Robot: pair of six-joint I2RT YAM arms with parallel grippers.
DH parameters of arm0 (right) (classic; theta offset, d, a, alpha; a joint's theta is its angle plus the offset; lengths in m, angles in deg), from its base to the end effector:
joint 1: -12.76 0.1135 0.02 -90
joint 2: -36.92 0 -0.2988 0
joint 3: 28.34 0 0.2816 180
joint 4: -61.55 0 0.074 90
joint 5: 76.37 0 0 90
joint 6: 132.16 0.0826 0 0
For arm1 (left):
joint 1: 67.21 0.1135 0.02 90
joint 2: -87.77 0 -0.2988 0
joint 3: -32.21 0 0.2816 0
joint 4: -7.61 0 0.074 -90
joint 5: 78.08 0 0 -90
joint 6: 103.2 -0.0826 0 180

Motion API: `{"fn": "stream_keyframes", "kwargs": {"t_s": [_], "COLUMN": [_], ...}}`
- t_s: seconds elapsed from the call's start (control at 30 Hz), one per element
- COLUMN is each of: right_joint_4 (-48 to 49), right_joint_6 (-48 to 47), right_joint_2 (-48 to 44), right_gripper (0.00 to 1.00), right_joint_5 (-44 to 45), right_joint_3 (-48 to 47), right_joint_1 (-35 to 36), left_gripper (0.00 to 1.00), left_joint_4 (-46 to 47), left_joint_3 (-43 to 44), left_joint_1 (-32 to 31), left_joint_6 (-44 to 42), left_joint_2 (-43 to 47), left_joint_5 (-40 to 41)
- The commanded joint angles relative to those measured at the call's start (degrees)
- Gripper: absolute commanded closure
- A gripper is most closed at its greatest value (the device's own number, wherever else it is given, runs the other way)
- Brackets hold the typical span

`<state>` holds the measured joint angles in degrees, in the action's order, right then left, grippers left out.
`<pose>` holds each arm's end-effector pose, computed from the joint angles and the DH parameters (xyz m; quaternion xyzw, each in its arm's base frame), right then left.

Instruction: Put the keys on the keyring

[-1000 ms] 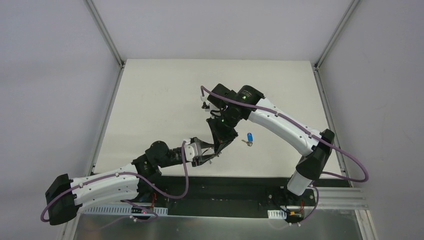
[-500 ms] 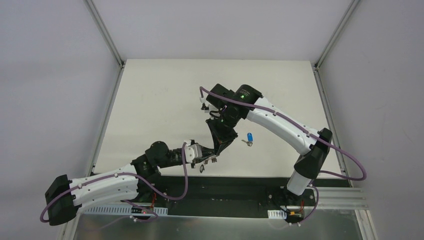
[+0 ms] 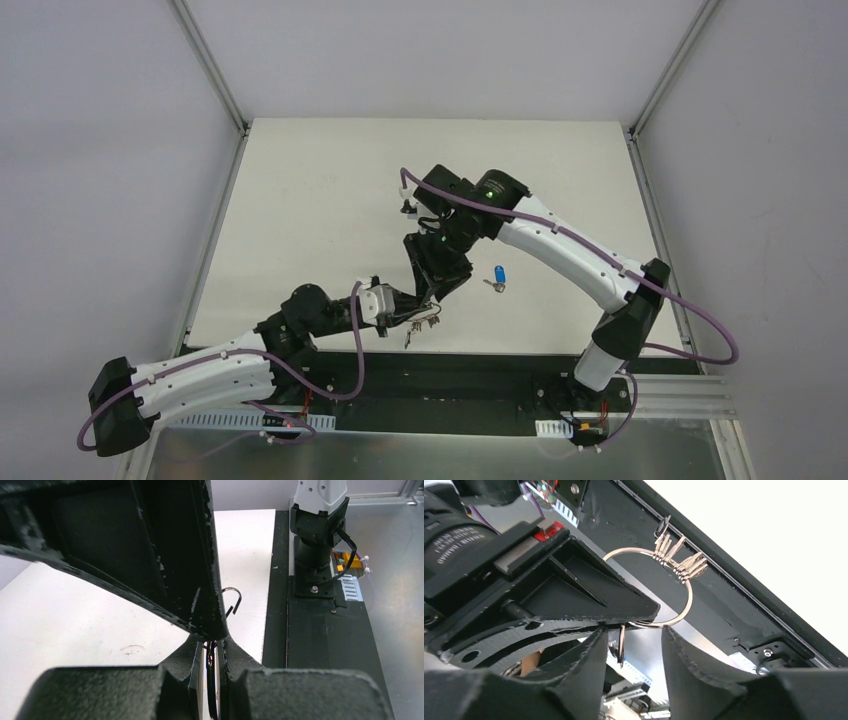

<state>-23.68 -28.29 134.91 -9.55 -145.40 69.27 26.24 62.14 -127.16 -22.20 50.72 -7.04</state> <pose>0.1871 0.3418 0.3643 -0.3871 0.8778 0.2773 0.0521 0.0819 -0.1952 0.2890 0.4584 0.4422 -0.4226 0.6448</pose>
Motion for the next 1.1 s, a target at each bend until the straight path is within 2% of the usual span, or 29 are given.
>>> {"fn": "stream_keyframes", "kwargs": {"t_s": [0.0, 0.23, 0.3, 0.37, 0.4, 0.5, 0.7, 0.87, 0.97, 1.07], "right_joint_4": [5.19, 15.63, 20.44, 26.89, 30.04, 36.54, 37.87, 37.56, 36.2, 34.4], "right_joint_6": [1.26, 1.03, 1.18, 1.96, 2.38, 3.38, -0.77, 0.21, 1.63, 2.55], "right_joint_2": [-6.42, -16.11, -19.95, -25.19, -27.45, -32.28, -33.97, -32.09, -29.46, -26.74], "right_gripper": [0.49, 0.22, 0.17, 0.01, 0.01, 0.01, 0.01, 0.16, 0.29, 0.37], "right_joint_5": [3.58, 15.85, 19.74, 25.21, 27.47, 31.56, 18.79, 12.48, 12.09, 12.35], "right_joint_3": [0.65, 6.9, 10.82, 16.47, 19.47, 26.2, 27.63, 25.58, 23.46, 21.36], "right_joint_1": [0.34, 0.57, 0.61, 0.51, 0.43, -0.44, -0.44, -0.52, -0.45, -0.5], "left_gripper": [1.0, 1.0, 1.0, 1.0, 1.0, 1.0, 1.0, 1.0, 1.0, 1.0], "left_joint_4": [3.8, 1.51, -0.24, -2.52, -3.37, -4.5, -5.48, -8.61, -10.74, -12.17], "left_joint_3": [3.16, 5.46, 6.7, 8.3, 8.98, 10.1, 10.01, 10.89, 11.83, 12.65], "left_joint_1": [-0.1, -0.11, -0.15, -0.02, -0.12, -0.04, -0.05, -0.04, -0.05, -0.06], "left_joint_6": [2.4, 6.85, 8.63, 10.69, 11.52, 14.89, 23.93, 28.58, 30.54, 31.67], "left_joint_2": [0.95, -0.49, -0.63, -0.88, -1.19, -1.84, -2.13, -2.25, -2.71, -2.89], "left_joint_5": [1.15, 3.15, 5.12, 8.03, 9.11, 13.17, 22.72, 25.65, 25.62, 24.43]}}
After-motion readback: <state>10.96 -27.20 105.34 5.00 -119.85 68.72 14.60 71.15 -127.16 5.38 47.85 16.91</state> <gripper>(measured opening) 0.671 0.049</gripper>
